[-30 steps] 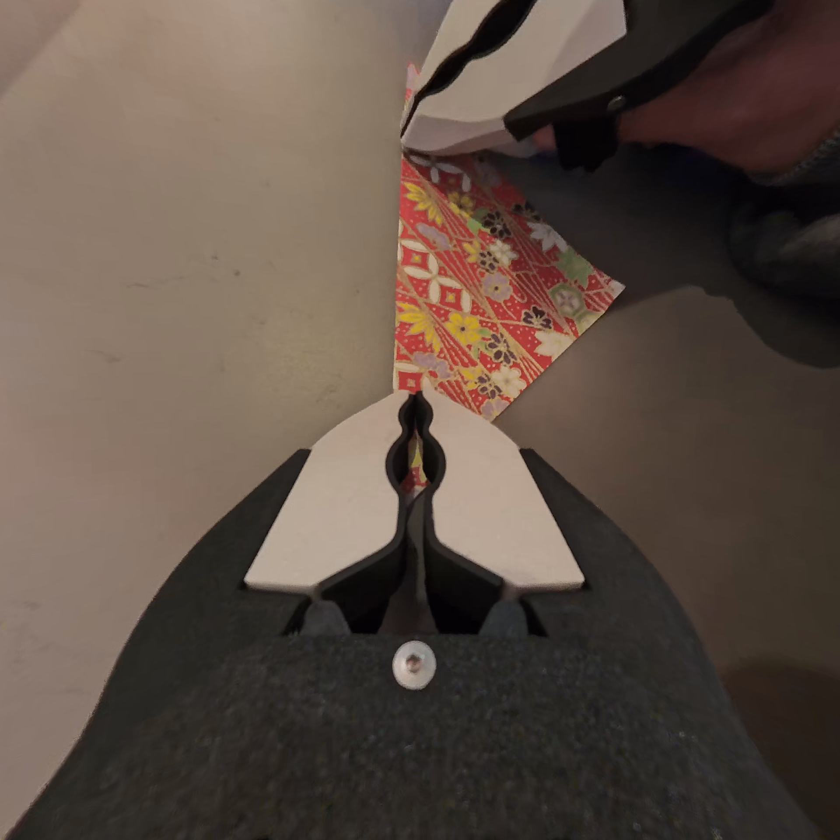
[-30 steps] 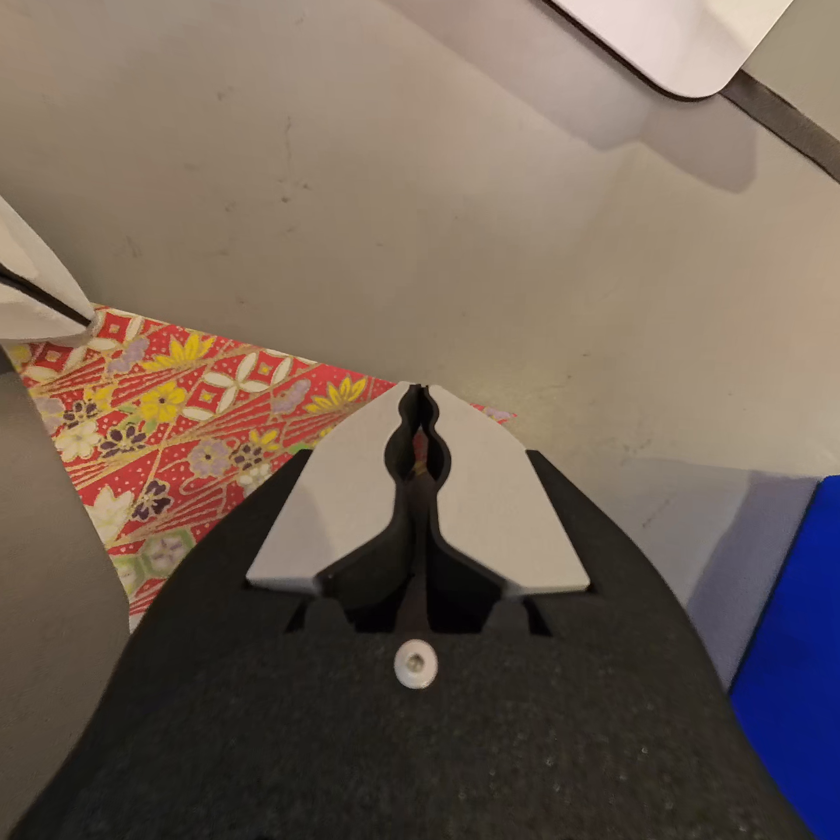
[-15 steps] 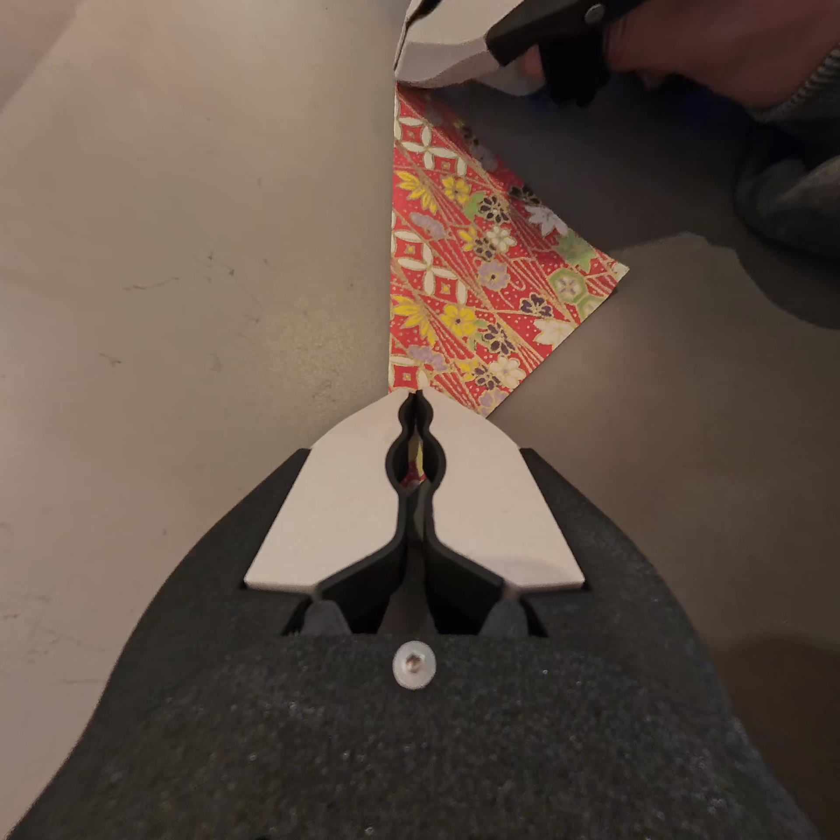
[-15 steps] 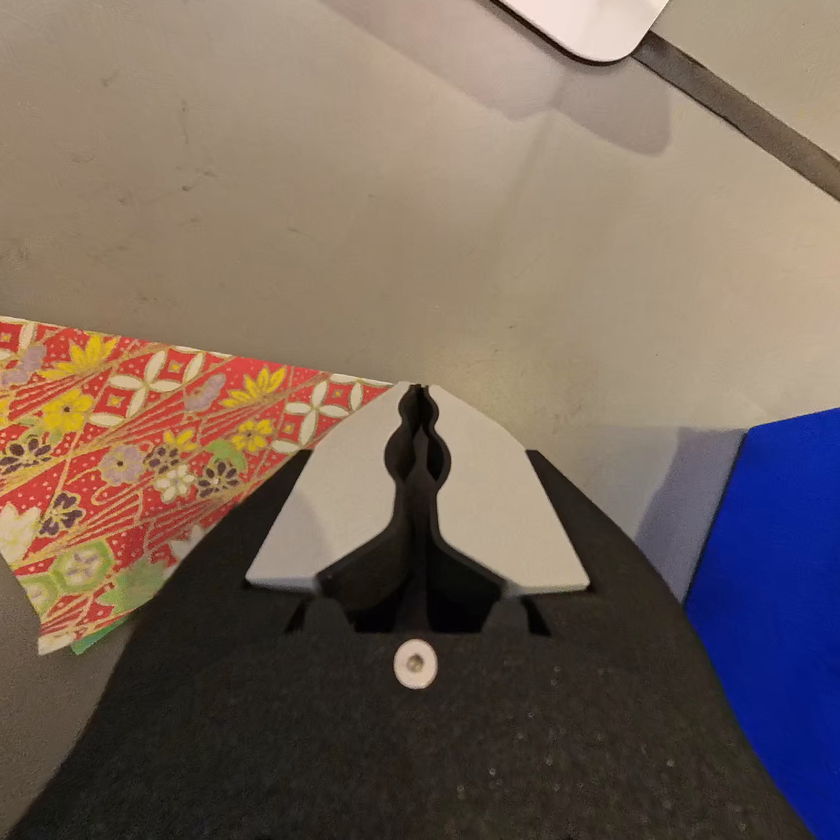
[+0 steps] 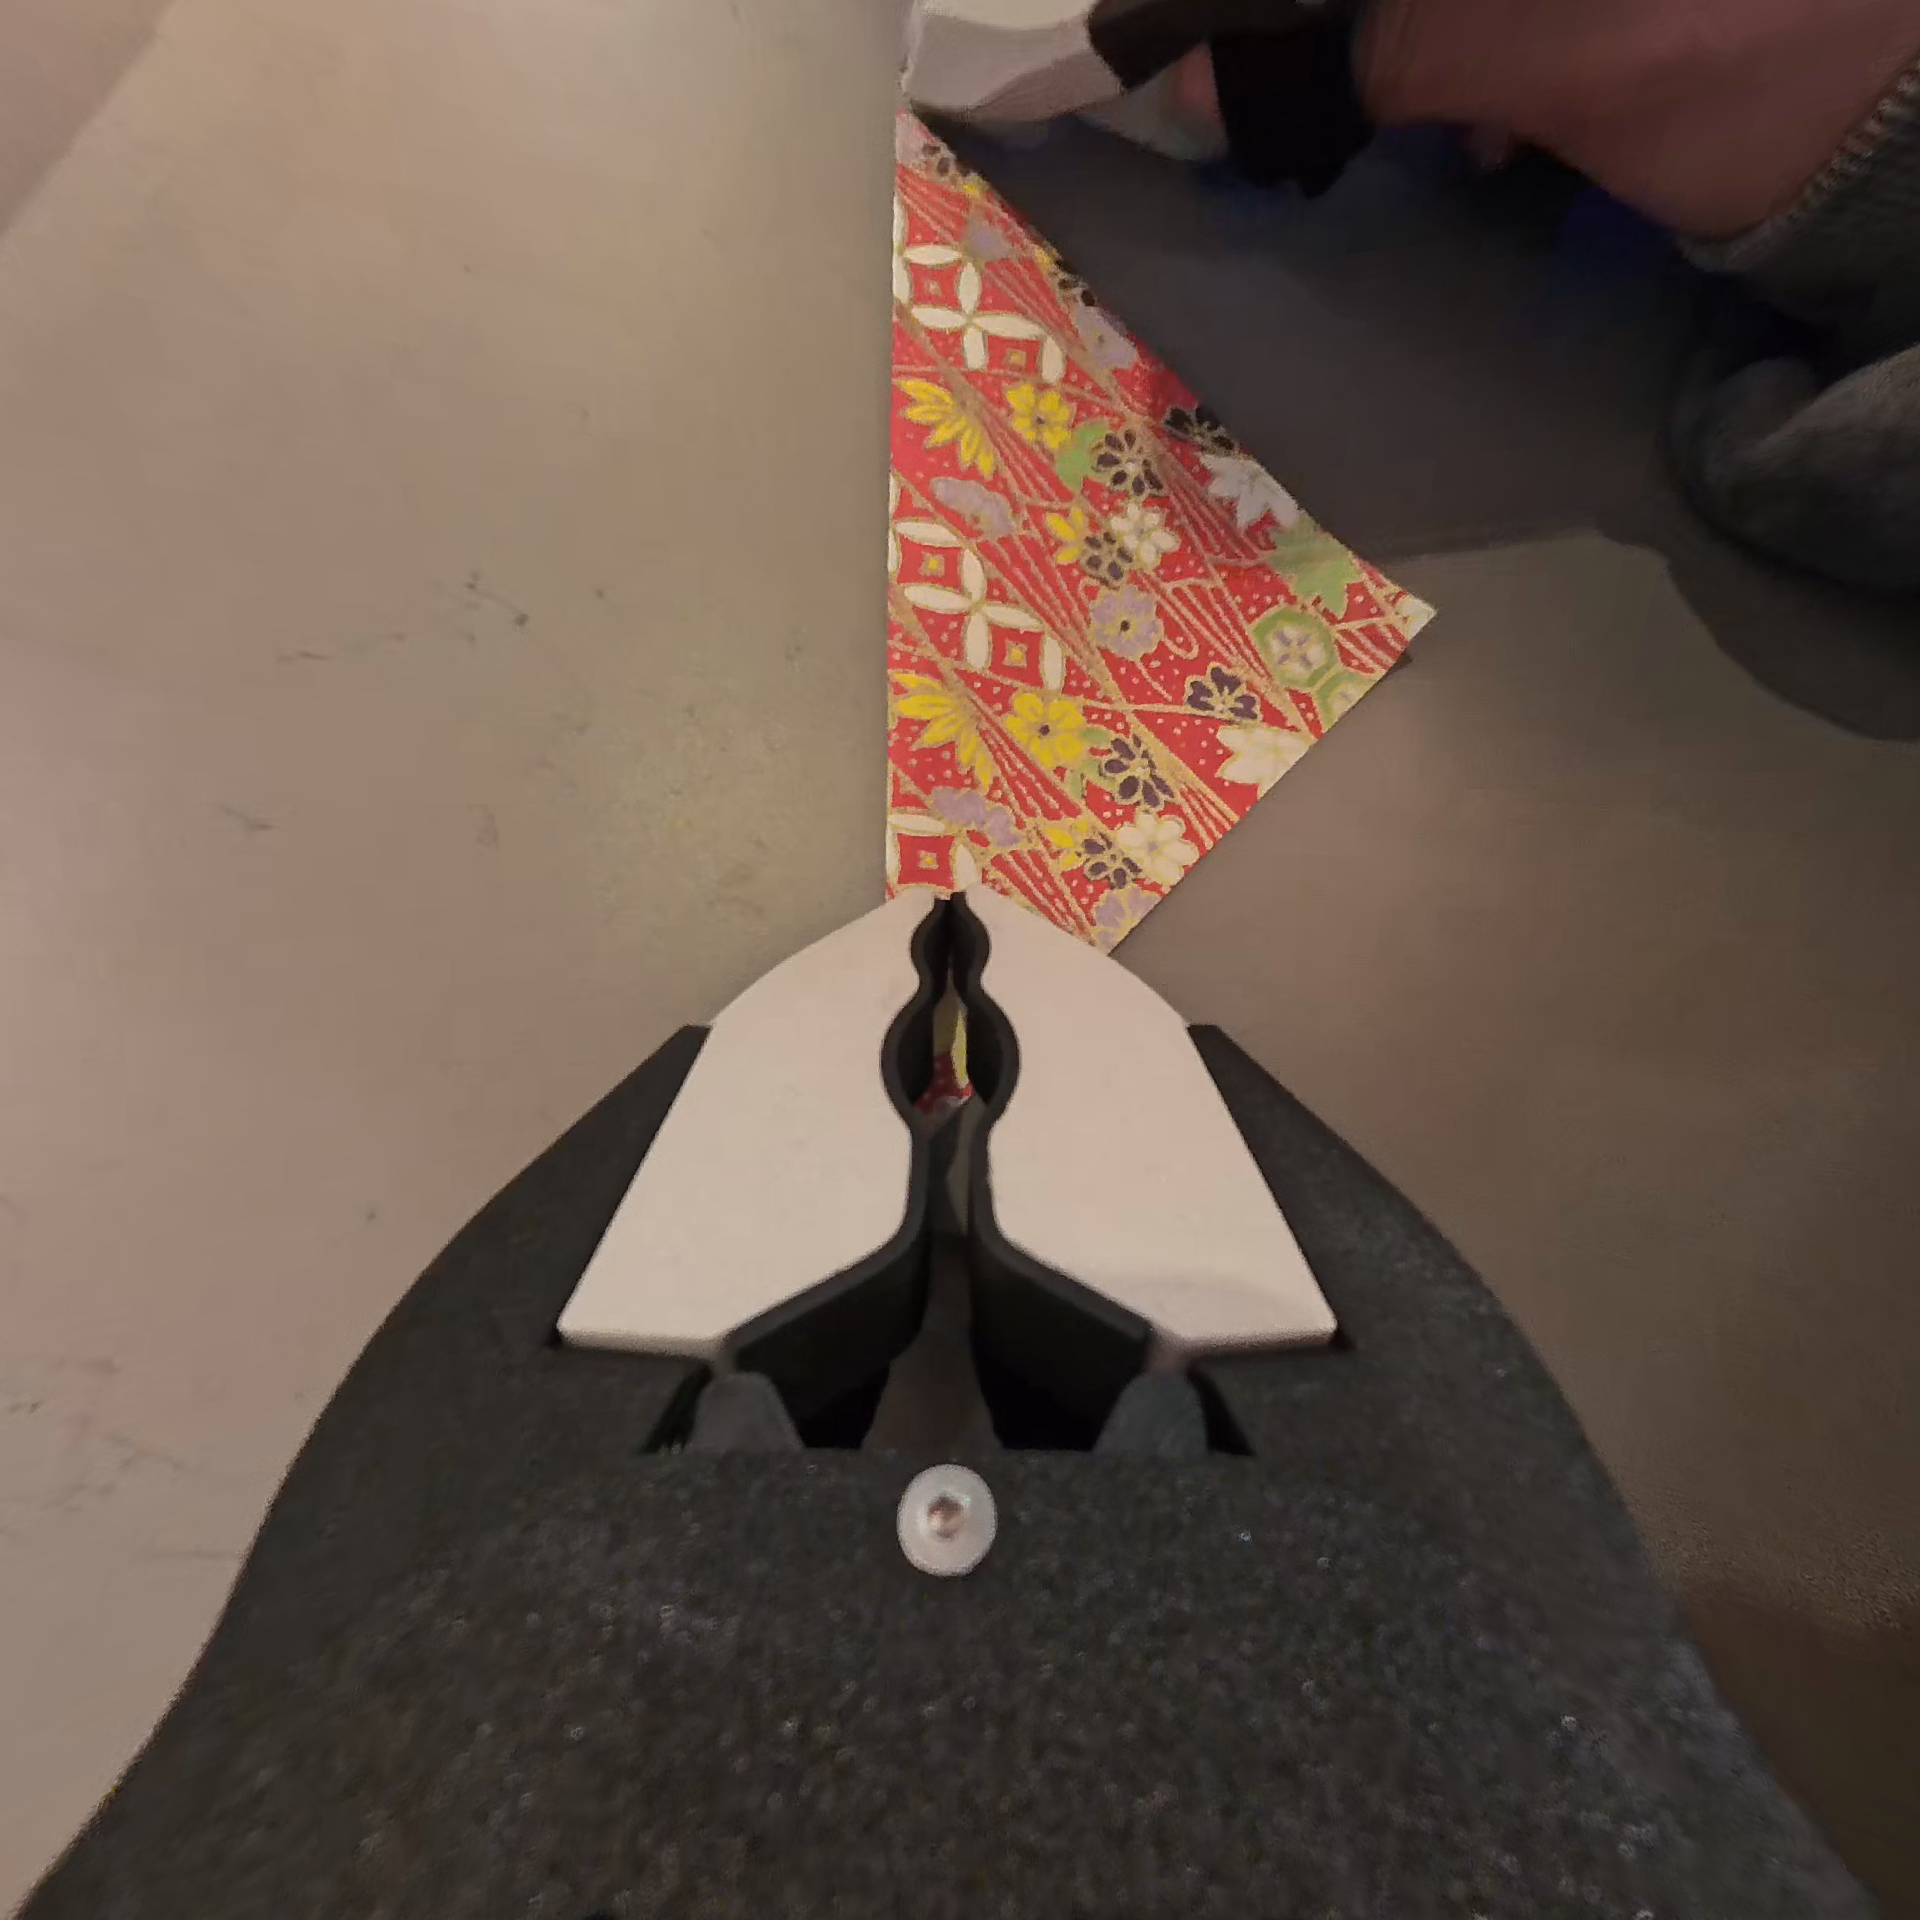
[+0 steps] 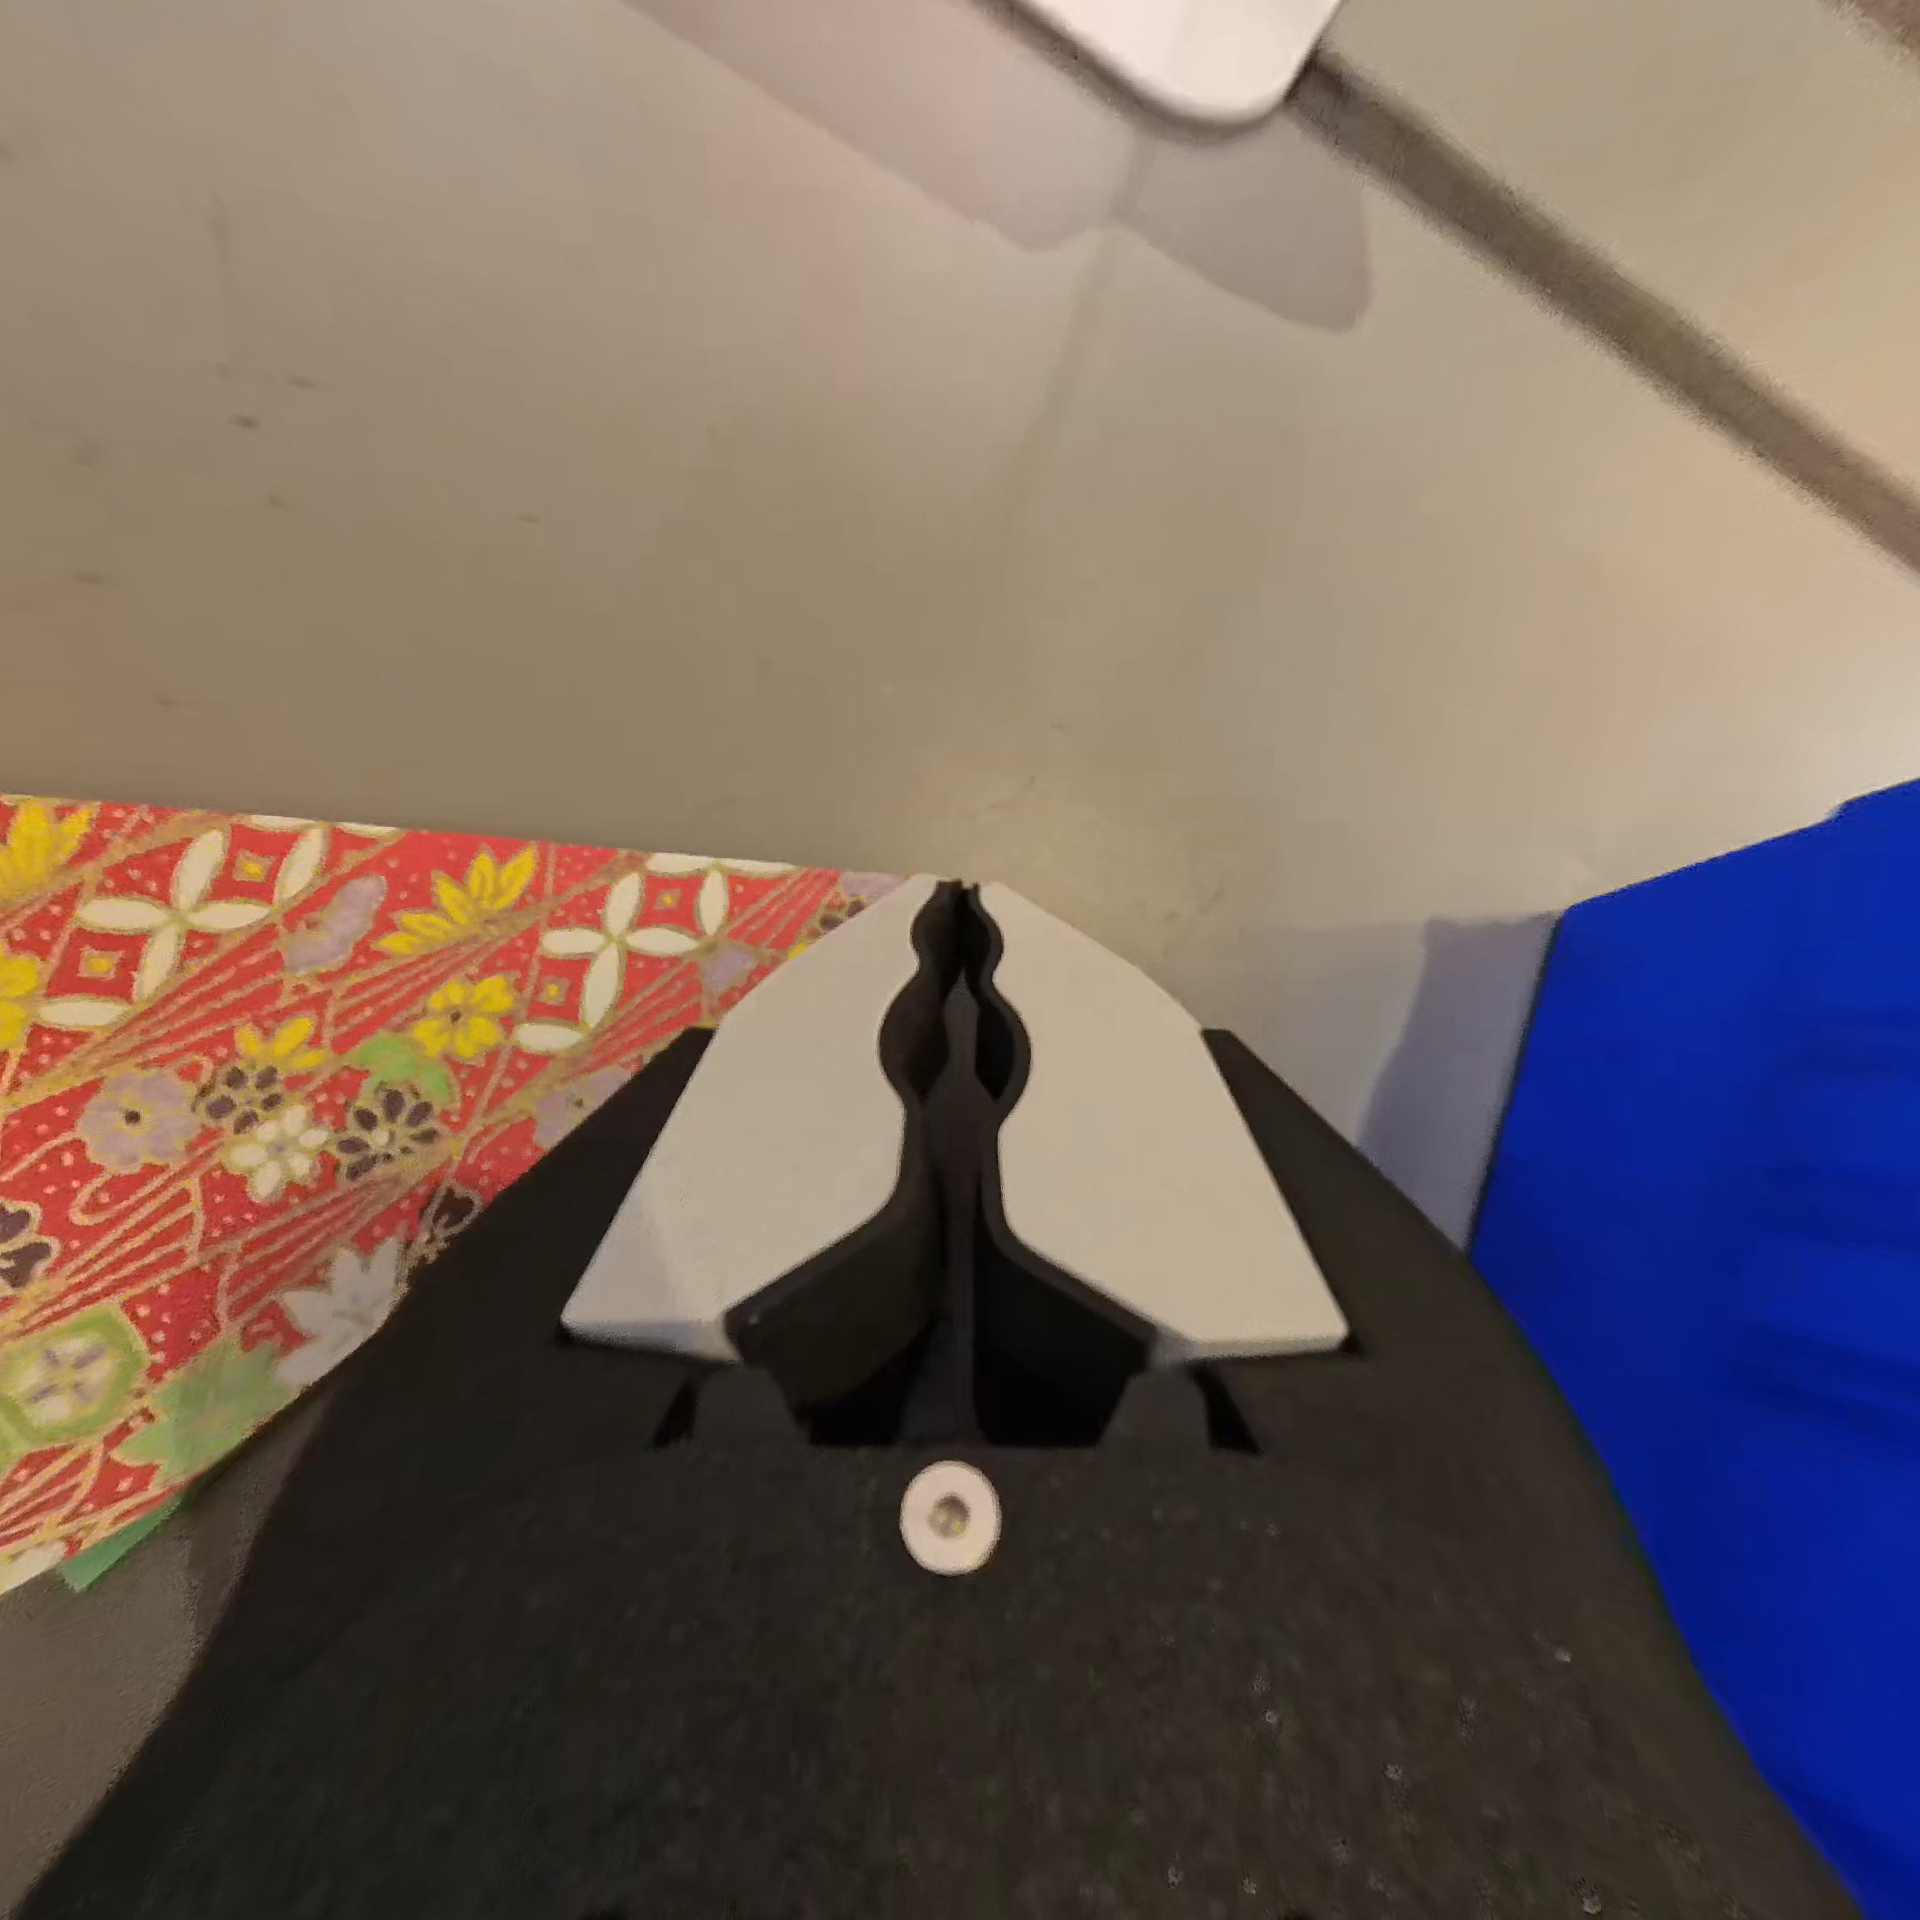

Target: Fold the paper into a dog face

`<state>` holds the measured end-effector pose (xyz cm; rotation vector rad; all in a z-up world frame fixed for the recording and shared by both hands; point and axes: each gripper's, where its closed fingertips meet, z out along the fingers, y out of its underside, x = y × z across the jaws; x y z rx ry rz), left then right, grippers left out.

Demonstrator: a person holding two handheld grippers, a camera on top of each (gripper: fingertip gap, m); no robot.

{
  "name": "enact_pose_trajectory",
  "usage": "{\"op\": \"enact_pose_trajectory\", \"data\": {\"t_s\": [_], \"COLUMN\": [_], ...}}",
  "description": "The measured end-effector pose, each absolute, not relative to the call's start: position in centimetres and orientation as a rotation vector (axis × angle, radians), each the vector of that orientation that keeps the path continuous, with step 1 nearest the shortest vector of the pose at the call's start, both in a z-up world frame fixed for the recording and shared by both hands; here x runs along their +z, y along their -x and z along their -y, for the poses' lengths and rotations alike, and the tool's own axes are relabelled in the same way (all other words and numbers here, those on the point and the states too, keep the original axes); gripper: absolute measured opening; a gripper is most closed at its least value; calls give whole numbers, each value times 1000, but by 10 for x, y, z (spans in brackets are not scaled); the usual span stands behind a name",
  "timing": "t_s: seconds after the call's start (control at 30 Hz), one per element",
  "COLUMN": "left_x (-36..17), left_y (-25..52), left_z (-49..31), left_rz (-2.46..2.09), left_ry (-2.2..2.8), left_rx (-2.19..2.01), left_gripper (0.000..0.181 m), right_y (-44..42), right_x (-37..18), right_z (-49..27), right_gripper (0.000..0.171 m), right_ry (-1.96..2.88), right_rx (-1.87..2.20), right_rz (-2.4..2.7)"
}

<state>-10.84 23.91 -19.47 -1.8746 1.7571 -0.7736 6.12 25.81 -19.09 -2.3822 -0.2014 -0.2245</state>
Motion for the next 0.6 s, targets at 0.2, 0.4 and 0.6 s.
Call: {"op": "enact_pose_trajectory", "data": {"t_s": [0.2,0.4,0.6], "left_x": [-196,-188,-107], "left_y": [131,162,194], "left_z": [-223,-207,-157], "left_rz": [-2048,-2183,-1719], "left_ry": [1708,1681,1747], "left_rx": [-668,-640,-914], "left_gripper": [0,0,17], "right_y": [-31,69,84], "right_x": [-126,-155,-132], "right_z": [-256,-159,-103], "right_gripper": [0,0,0], "right_ry": [2110,2152,1916], "right_rx": [-179,367,322], "right_rz": [408,679,675]}}
